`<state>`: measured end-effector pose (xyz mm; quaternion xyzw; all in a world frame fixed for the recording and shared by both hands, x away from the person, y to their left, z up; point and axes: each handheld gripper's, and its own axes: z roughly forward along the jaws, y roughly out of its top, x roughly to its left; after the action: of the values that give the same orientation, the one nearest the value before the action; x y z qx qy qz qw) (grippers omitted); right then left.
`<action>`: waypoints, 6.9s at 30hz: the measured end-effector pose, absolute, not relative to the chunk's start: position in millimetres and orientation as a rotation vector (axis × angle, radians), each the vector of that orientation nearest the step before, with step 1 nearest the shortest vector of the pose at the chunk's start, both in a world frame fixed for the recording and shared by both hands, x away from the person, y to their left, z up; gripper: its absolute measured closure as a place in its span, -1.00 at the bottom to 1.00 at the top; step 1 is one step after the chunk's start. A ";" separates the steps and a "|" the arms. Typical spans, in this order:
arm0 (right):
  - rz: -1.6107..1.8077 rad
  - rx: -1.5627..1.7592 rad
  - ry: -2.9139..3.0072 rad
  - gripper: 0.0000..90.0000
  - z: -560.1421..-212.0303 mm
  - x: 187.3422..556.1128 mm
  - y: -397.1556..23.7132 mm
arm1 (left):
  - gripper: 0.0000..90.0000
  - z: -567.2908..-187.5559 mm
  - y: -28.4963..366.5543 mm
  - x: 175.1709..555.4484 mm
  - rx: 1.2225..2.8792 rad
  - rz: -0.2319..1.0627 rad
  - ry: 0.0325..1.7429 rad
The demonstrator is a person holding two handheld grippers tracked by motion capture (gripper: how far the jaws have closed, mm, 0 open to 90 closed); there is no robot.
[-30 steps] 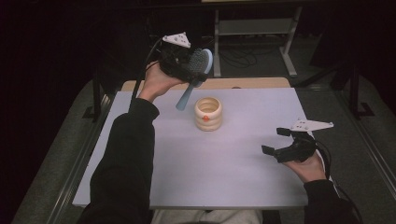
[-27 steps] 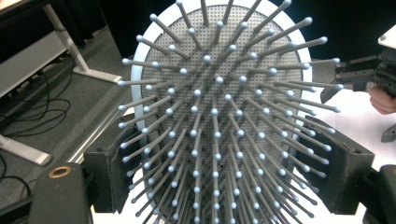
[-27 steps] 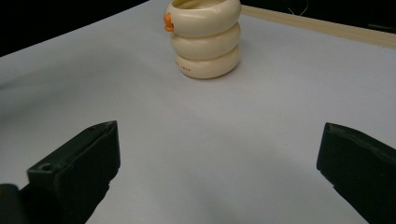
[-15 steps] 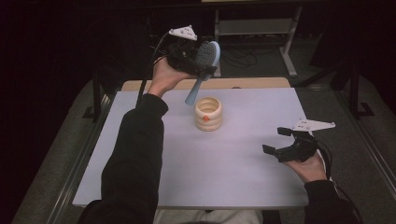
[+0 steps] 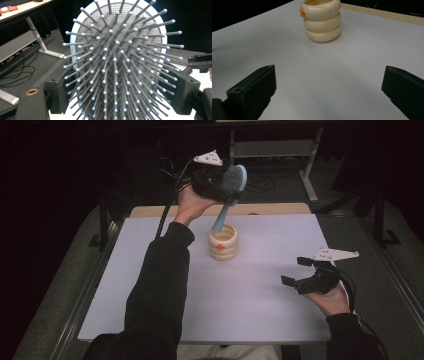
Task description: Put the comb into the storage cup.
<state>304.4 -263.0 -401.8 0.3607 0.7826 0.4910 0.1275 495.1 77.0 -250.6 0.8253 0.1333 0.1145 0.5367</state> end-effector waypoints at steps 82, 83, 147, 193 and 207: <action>1.411 1.035 2.299 -1.00 -402.9 304.5 -259.3 | -0.56 -352.3 55.1 517.1 2.094 0.134 0.429; 1.411 1.035 2.300 -1.00 -403.0 304.5 -259.3 | -0.56 -352.6 54.2 516.9 2.093 0.136 0.429; 1.421 1.028 2.300 -1.00 -402.2 303.7 -258.1 | -1.00 -329.2 122.2 486.7 1.977 0.186 0.484; 1.417 1.052 2.299 -1.00 -402.2 303.7 -259.1 | -1.00 -350.5 203.4 423.1 1.893 0.271 0.525; 1.414 1.055 2.299 -1.00 -402.3 303.6 -259.1 | -1.00 -354.5 227.2 405.6 1.876 0.309 0.551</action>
<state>303.6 -259.1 -402.3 0.3613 0.7874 0.4843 0.1218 405.6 227.2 -354.5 0.7921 0.2329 0.1304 0.5489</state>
